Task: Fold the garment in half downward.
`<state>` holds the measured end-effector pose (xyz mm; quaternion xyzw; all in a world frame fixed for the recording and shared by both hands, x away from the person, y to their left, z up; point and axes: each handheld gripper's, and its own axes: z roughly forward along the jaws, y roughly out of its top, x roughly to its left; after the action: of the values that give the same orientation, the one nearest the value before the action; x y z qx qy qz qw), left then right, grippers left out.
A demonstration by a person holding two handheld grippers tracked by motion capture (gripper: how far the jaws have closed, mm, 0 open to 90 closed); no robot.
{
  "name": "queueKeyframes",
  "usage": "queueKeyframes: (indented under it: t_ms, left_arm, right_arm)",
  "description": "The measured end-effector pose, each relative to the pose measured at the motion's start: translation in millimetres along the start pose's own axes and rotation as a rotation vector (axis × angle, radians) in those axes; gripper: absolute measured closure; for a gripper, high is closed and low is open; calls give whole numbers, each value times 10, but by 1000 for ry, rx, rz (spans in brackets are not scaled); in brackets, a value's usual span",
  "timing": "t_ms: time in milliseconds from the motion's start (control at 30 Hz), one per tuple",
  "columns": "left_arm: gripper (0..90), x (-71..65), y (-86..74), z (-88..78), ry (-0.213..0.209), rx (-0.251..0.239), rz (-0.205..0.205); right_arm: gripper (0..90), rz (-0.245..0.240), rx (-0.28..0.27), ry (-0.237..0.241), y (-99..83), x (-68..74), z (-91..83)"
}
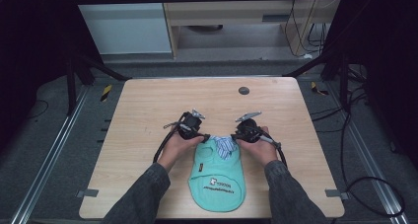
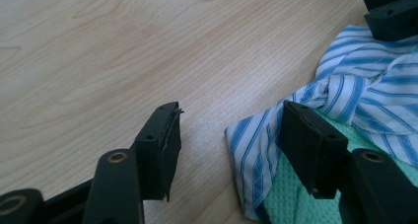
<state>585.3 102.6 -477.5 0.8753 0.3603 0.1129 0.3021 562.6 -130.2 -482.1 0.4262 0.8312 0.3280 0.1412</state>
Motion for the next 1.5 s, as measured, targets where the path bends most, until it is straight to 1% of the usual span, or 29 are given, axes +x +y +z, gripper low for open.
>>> queueKeyframes:
  t_ms: [33,133,200,333,433,467,567,600,700,733,767,800,833,933,1133,1267,1300,1367,1500]
  left_arm:
    - [396,-3,-11,14,1,11,7]
    - [388,-4,-36,39,1,19,9]
    - [388,-1,-50,50,-1,17,5]
    - [392,6,-60,55,0,19,9]
    - [403,-2,-63,52,-1,20,17]
    - [417,-9,-64,48,-4,20,20]
    - [511,-38,-67,38,-22,16,35]
    - [559,-43,-66,31,-35,19,41]
    - [686,-67,-78,28,-54,10,54]
    - [707,-68,-84,27,-58,6,54]
    - [744,-67,-92,27,-59,-2,52]
    - [768,-65,-100,28,-60,-9,53]
    - [786,-67,-104,27,-64,-12,50]
    - [826,-75,-96,2,-59,-16,65]
    - [837,-95,-48,-133,-52,-43,97]
    - [838,-109,-11,-247,-45,-66,118]
    - [838,-112,0,-276,-43,-74,122]
    - [839,-122,25,-328,-42,-82,132]
    - [840,-146,69,-409,-29,-97,153]
  right_arm:
    - [682,7,6,5,-6,9,2]
    - [650,9,9,13,-26,17,21]
    - [645,15,18,19,-34,29,37]
    - [644,8,33,21,-43,51,65]
    - [641,6,30,23,-44,51,69]
    - [639,-3,30,19,-46,51,71]
    - [639,-17,32,16,-47,70,71]
    - [649,-22,33,17,-47,75,70]
    - [727,-28,43,38,-39,102,67]
    - [760,-36,46,41,-36,106,67]
    - [793,-35,50,55,-32,113,66]
    - [815,-35,49,57,-33,118,70]
    - [825,-46,46,63,-31,120,72]
    - [840,-67,51,57,-20,129,60]
    - [842,-82,29,55,27,142,-44]
    - [842,-118,16,50,87,172,-158]
    - [842,-117,12,49,103,183,-189]
    - [842,-133,4,48,131,189,-240]
    - [842,-148,-10,47,186,195,-319]
